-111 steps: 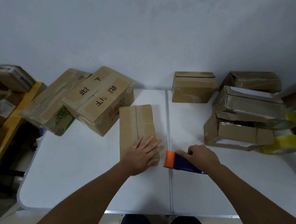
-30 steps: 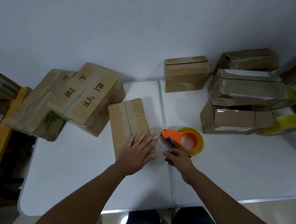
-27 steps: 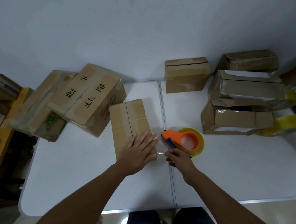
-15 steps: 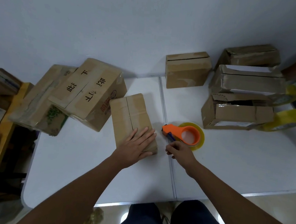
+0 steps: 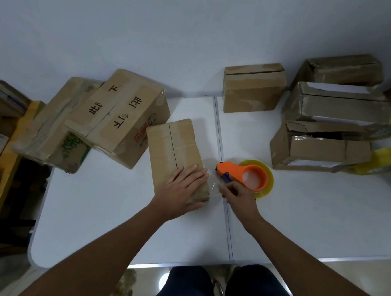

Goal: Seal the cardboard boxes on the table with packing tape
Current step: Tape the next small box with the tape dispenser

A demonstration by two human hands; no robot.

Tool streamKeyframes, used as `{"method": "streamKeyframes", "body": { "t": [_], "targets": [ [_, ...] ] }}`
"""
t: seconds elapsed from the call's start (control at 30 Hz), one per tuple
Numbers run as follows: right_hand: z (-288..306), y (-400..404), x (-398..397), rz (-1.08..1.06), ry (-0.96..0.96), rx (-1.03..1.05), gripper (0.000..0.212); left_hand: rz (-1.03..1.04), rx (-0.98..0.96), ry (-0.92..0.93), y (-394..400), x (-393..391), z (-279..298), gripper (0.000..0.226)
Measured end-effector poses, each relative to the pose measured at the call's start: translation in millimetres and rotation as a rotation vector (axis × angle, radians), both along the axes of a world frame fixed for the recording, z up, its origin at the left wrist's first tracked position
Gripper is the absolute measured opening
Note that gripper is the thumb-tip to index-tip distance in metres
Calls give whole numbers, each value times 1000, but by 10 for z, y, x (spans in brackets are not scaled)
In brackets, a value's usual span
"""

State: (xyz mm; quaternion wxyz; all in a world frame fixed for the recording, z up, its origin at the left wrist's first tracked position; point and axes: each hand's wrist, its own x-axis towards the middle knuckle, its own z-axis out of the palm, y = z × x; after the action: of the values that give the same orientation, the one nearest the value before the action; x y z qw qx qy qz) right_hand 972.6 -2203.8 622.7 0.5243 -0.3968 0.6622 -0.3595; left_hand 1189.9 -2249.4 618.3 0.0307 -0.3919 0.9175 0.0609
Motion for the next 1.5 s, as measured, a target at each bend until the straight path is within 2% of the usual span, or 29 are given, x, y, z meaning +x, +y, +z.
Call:
{"method": "streamKeyframes", "body": {
  "t": [0.07,0.23,0.5,0.7,0.93,1.03,1.17,1.33,1.5],
  "targets": [
    [-19,-6,21,-12,-8,-17,23,4,-38,-23,17,-19,-36,72],
    [-109,-39,45,8,30,-65,19,-32,-63,-56,21,0,-23,96],
    [-251,-136,213,68,112,-182,15,-21,-149,-83,67,102,-64,72],
    [-296,-210,346,131,159,-241,16,-31,-179,-87,61,114,-116,74],
    [-425,-321,454,113,146,-96,18,-12,-164,-91,47,111,-117,75],
    [-466,-346,410,168,190,-4,10,-8,-148,-100,47,114,-99,74],
    [-386,-204,247,169,256,-38,10,-3,-123,-87,53,108,-86,75],
    [-100,-140,1,567,350,-188,19,-4,-124,-91,58,105,-70,75],
    [113,-507,-15,858,611,-191,27,-2,-132,-110,57,93,-72,69]
  ]
}}
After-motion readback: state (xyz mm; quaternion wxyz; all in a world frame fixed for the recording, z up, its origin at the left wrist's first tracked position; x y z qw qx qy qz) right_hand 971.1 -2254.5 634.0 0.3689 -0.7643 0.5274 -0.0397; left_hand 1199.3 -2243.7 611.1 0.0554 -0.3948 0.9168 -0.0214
